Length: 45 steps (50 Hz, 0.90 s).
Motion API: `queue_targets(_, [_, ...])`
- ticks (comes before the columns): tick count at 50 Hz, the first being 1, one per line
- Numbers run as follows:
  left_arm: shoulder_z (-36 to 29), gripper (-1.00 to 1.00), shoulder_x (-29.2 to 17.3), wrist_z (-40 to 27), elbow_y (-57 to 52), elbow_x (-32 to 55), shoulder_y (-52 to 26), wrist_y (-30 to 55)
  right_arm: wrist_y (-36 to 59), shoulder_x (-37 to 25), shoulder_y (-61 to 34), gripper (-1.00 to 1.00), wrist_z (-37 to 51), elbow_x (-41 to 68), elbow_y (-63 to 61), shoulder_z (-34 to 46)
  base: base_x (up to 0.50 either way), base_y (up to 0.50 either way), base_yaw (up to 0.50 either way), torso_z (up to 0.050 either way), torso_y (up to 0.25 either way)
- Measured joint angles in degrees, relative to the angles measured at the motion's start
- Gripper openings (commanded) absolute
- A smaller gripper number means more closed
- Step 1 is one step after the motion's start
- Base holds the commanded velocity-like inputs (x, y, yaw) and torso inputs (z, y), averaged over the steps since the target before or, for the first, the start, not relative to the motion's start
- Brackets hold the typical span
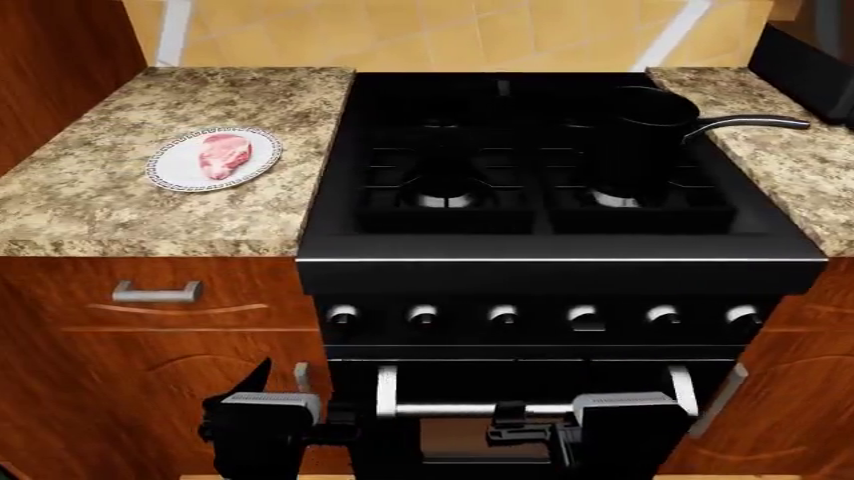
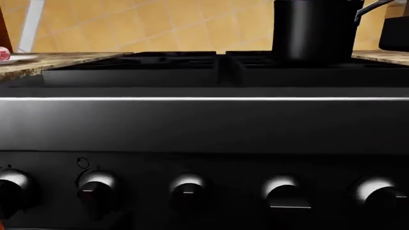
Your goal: Frozen meat rests on a plate on the counter. Retrieve the meat and place it in a pot on a burner. Then turn the burner on.
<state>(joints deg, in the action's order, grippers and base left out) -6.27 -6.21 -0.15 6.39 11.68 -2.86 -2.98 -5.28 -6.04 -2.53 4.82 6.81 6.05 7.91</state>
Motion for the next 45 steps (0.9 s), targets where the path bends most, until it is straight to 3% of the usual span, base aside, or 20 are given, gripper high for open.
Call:
queue_targets(27, [-1.2, 1.0, -0.6, -1.7, 3.5, 0.8, -1.5, -1.5, -0.2, -0.9, -1.6, 1.0, 0.5, 1.8, 2.7, 1.7, 0.0, 0.5, 0.0, 0.05, 0.0])
queue_targets(31, [-1.4, 1.0, -0.9, -2.6, 3.4, 0.3, -1.6, -1.0, 0.5, -0.8, -1.7, 1.0, 0.9, 2.4, 2.4, 1.8, 0.0, 0.06, 0.0, 0.013, 0.0])
queue_targets(37, [-1.6, 1.0, -1.6, -5.7, -1.7, 0.1, -2.1, 7.8, 8.1, -2.0, -1.6, 1.0, 2.5, 4.5, -4.2, 1.5, 0.0, 0.0, 0.0, 0.0, 0.0])
queue_targets(45, [0.2, 1.0, -4.1, -9.8, -17.7, 4.3, -6.0, 30.6, 27.0, -5.8, -5.8, 1.0, 6.6, 9.0, -22.4, -1.2, 0.0, 0.0, 0.0, 0.0, 0.0])
